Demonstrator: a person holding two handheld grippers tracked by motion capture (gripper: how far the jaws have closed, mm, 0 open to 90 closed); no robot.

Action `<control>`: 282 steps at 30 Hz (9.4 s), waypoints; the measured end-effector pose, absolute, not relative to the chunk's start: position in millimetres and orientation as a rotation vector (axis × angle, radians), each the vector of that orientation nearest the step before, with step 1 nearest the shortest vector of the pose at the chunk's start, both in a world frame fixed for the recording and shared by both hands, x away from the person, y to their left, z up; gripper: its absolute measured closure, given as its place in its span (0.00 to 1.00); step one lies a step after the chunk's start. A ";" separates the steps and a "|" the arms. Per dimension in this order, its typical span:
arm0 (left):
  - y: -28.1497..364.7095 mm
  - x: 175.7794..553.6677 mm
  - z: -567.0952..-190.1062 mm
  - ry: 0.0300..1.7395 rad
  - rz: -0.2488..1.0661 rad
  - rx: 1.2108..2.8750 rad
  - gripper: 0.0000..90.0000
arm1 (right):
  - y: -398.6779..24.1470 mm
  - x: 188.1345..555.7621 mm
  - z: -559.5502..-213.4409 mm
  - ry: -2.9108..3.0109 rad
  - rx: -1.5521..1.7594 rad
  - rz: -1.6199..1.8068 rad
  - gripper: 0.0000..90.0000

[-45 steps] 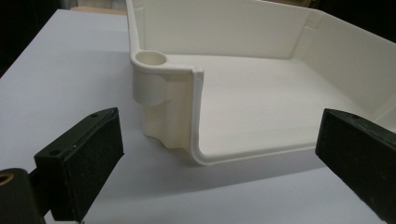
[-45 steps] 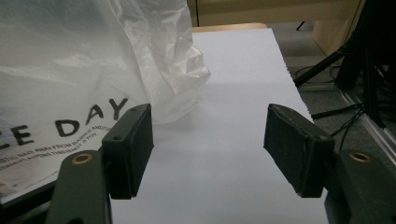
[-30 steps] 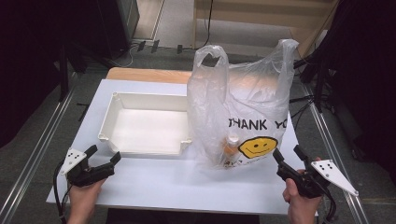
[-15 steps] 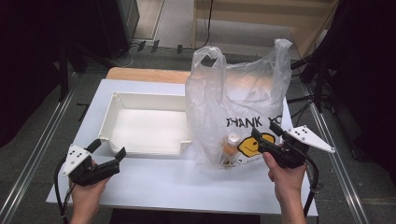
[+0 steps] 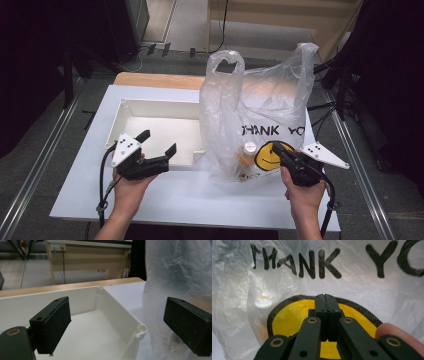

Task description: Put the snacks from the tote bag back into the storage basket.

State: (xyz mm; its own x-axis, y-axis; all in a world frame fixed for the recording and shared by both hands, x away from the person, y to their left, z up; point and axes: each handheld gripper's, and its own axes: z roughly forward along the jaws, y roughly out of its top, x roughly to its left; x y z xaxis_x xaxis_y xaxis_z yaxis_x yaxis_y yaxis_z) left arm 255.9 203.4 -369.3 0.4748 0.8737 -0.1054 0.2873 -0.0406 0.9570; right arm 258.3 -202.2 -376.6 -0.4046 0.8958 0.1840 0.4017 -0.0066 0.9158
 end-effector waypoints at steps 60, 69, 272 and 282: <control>82.9 241.0 -463.7 0.847 0.179 2.037 0.89 | -204.7 280.4 -433.7 1.884 1.536 1.250 1.00; 101.4 229.8 -407.5 0.846 0.406 1.784 0.33 | -195.8 287.2 -459.6 1.977 1.585 1.168 1.00; 53.4 265.6 -476.8 0.997 0.324 1.985 0.99 | -184.1 235.3 -421.7 1.762 1.289 1.450 0.31; 53.5 265.6 -476.8 0.997 0.326 1.984 0.99 | -171.5 229.8 -418.4 1.778 1.212 1.494 0.37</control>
